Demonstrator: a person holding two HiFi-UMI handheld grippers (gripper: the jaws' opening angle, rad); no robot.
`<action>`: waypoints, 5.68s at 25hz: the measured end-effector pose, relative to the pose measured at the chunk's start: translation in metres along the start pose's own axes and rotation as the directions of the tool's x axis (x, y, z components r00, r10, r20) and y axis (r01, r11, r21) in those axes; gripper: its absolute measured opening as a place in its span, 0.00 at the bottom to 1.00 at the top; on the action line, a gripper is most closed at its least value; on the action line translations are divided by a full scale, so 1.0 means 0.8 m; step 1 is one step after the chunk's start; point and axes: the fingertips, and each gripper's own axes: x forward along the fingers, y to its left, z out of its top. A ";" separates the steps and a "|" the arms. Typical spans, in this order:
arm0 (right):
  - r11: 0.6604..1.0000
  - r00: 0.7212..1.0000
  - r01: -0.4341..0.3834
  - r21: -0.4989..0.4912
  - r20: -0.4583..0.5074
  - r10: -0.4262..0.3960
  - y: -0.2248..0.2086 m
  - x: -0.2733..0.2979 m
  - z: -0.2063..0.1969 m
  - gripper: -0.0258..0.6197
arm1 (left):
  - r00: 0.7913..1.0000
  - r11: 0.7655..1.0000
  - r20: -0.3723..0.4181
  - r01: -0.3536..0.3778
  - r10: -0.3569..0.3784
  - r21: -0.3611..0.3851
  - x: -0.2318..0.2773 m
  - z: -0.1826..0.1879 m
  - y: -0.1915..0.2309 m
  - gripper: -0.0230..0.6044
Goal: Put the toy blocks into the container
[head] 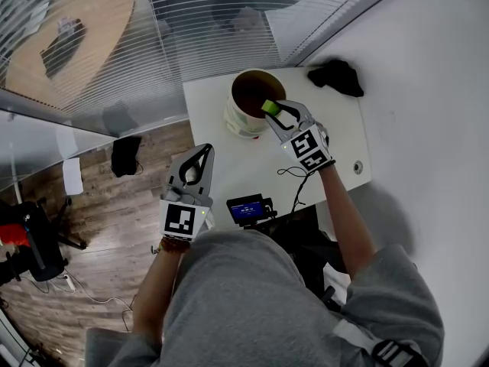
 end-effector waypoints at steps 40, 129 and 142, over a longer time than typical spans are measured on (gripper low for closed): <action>0.978 0.987 0.148 0.149 0.032 -0.155 -0.020 -0.053 -0.019 0.27 | 0.996 0.996 -0.023 0.084 -0.083 0.027 0.021 -0.008 -0.022 0.03; 0.865 0.861 0.254 0.432 -0.508 0.000 -0.018 0.045 -0.375 0.47 | 0.990 0.999 -0.135 0.030 -0.027 0.025 0.053 -0.036 -0.015 0.03; 0.838 0.831 0.309 0.451 -0.556 -0.007 -0.026 0.042 -0.387 0.48 | 0.992 0.999 -0.127 0.030 -0.026 0.025 0.059 -0.033 -0.020 0.03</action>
